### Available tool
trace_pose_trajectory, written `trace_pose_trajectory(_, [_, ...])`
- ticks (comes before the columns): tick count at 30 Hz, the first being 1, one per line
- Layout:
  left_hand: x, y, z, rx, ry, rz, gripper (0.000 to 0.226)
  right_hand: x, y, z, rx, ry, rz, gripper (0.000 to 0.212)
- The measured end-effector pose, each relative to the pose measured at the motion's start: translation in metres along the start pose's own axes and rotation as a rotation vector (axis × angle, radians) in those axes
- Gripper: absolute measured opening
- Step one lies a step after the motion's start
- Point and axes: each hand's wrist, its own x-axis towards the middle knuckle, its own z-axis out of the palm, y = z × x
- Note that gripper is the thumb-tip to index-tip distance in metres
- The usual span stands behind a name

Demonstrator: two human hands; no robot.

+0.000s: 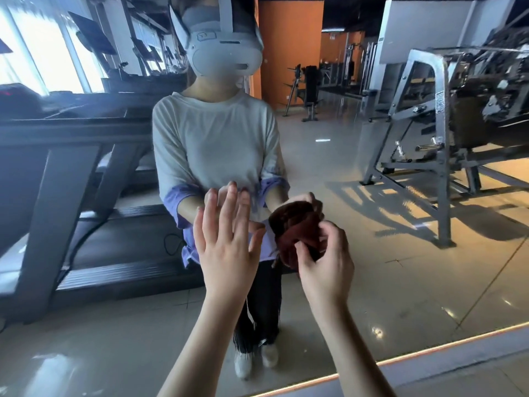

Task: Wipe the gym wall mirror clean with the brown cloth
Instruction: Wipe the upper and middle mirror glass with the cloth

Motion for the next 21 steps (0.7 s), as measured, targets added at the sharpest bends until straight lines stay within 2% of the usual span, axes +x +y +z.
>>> trace_pose_trajectory(4, [0.0,-0.001,-0.001,-0.018,0.002,0.006,0.062,0.016,0.021,-0.015,-0.01,0.156,0.177,0.047])
trace_pose_trajectory(6, [0.0,0.001,0.0,-0.025,0.003,0.001,0.061,0.008,0.023,-0.014,-0.029,0.149,0.206,0.048])
trace_pose_trajectory(11, [0.001,0.003,0.002,-0.036,0.019,-0.009,0.059,-0.028,0.014,0.007,-0.03,-0.076,-0.037,0.047])
trace_pose_trajectory(13, [0.001,0.003,0.002,-0.029,0.021,-0.007,0.058,-0.018,0.021,0.002,-0.039,-0.034,-0.016,0.045])
trace_pose_trajectory(17, [0.0,0.003,0.001,-0.003,0.012,-0.007,0.062,-0.011,0.04,-0.007,-0.012,0.076,0.176,0.05])
trace_pose_trajectory(21, [0.0,0.004,0.0,0.012,-0.001,-0.019,0.068,-0.041,0.031,0.011,0.006,-0.109,-0.037,0.066])
